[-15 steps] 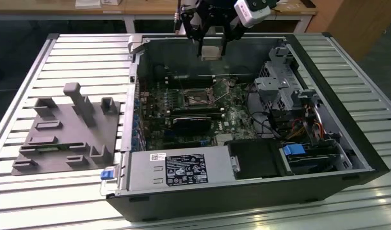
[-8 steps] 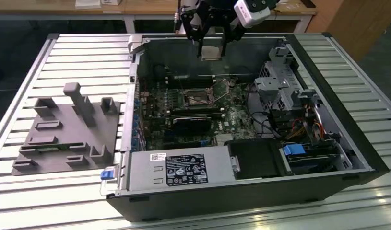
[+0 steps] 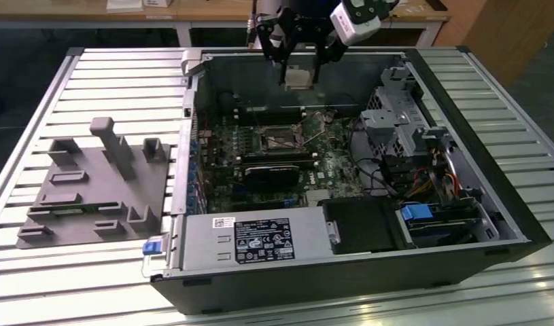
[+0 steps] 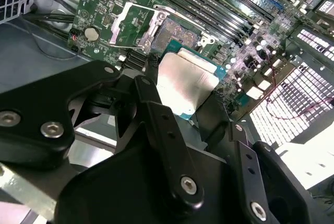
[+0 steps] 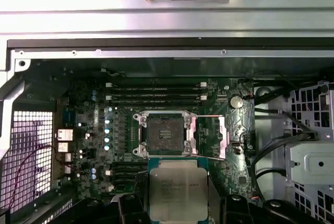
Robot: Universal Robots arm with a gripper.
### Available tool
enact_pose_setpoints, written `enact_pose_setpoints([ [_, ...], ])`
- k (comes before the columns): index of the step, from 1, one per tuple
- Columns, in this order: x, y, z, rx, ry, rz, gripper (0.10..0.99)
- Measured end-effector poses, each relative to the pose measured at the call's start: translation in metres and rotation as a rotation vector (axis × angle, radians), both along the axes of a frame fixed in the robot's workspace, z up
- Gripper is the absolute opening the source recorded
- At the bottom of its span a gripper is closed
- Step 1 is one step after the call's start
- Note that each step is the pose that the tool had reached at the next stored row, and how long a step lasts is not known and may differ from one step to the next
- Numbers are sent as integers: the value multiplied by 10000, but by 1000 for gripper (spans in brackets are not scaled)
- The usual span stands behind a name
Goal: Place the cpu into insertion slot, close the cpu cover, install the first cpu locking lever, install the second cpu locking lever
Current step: 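Place the cpu into insertion slot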
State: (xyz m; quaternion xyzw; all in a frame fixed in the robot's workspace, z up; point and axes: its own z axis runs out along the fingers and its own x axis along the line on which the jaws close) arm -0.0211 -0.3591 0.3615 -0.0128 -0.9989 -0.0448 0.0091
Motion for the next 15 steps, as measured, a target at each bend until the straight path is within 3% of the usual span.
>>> enact_pose_setpoints([
  [15, -3, 31, -228, -13, 0, -1, 537],
])
